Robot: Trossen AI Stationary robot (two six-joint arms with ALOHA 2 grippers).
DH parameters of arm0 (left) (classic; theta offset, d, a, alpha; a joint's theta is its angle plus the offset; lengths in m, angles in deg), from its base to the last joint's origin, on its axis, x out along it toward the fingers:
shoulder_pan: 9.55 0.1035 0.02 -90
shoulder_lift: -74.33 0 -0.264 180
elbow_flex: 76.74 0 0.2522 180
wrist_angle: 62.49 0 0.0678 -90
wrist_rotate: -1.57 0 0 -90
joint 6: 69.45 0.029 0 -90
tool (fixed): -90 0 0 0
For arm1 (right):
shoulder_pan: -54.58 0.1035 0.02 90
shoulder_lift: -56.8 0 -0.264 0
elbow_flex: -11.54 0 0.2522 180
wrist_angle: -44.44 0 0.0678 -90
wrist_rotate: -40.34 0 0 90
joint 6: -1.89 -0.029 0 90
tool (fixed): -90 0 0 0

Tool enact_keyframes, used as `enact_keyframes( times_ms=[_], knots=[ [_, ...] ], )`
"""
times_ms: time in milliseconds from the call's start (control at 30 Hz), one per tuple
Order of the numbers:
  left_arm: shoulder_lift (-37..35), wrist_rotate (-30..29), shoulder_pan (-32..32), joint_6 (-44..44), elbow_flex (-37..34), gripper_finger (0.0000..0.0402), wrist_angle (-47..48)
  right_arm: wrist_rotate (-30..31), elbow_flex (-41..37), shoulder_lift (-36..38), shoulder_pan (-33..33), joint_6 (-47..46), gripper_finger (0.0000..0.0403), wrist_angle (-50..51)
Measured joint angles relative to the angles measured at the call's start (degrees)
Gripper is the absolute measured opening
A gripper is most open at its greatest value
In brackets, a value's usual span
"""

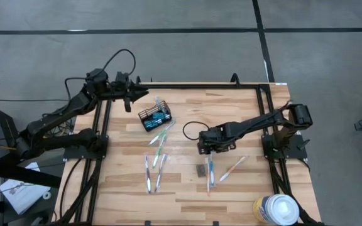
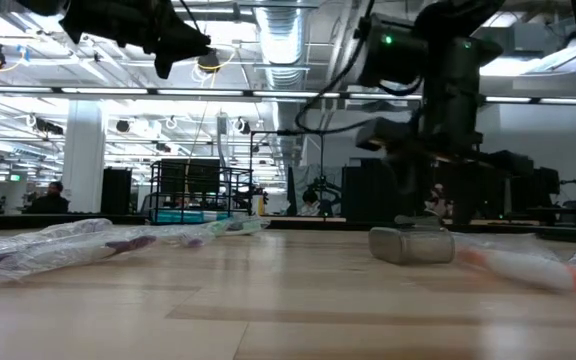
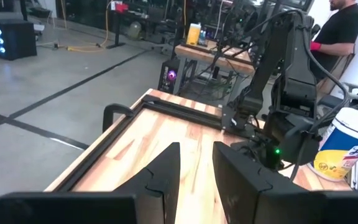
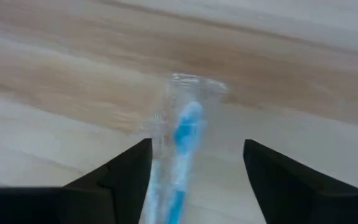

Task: Pick & Place toothbrushing station
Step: Put the blue toothbrush into the black organizer

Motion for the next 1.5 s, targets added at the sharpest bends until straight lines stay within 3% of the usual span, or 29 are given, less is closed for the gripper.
enact_keyframes(
  times_ms=[300,400,533,967,1500],
  knots=[
    [0.0,0.0,0.0,-0.17,-2.38,0.009,0.04,2.6,-0.14,0.04,-0.59,0.75,0.012,-0.92],
    [0.0,-0.01,0.0,-0.45,-2.46,0.009,0.02,2.58,-0.12,0.17,-1.46,2.68,0.0102,-2.11],
    [0.0,-0.01,0.0,-1.23,-2.46,0.009,0.02,1.81,-0.12,0.17,-2.47,4.23,0.0109,-2.62],
    [0.0,0.66,0.0,-1.89,-2.46,0.009,0.07,-1.25,-0.12,0.2,-3.71,7.87,0.0202,0.98],
    [0.0,0.96,0.02,-1.92,-2.46,0.009,0.17,1.09,-0.16,-0.98,-3.26,6.87,0.0174,2.29]
  ],
)
